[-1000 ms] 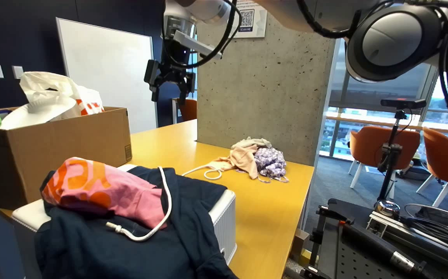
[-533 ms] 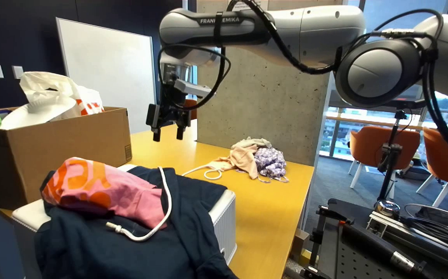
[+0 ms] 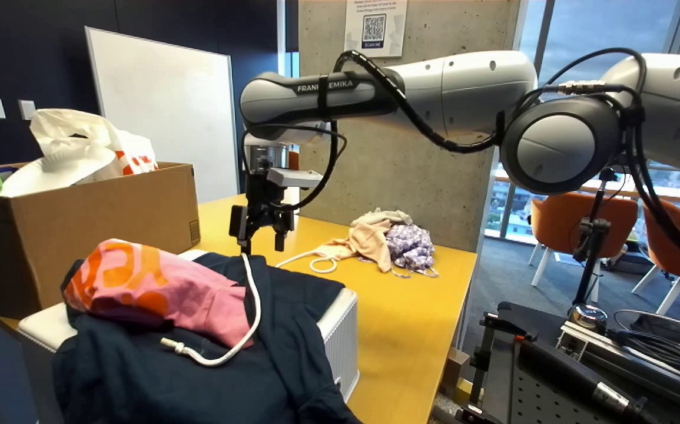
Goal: Put the pink shirt on the organization bin
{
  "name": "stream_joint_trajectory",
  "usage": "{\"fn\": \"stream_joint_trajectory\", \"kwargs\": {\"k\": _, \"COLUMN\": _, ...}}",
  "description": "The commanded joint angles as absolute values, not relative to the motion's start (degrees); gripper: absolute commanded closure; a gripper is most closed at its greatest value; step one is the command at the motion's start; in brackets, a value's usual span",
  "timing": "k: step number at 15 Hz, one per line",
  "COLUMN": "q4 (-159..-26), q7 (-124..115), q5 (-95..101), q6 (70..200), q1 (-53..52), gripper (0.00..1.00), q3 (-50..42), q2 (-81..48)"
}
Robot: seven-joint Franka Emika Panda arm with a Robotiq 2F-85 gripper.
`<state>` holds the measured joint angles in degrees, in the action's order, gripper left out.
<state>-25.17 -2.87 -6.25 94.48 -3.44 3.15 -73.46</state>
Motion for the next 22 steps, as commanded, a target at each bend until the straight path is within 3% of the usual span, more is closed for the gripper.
{"fn": "stream_joint_trajectory", "kwargs": {"k": 1, "q4": -25.94, "q7": -2.89, "q5": -5.87, "q6": 94.84, "q1": -3.30, "gripper": 0.00, "q3": 3.56, "q2": -72.80}}
{"fn": "stream_joint_trajectory", "kwargs": {"k": 22, "q4": -26.04, "q7": -10.00, "q5": -7.95, "q6": 94.65, "q1": -4.90, "gripper": 0.00, "q3": 6.67, "q2": -67.90}}
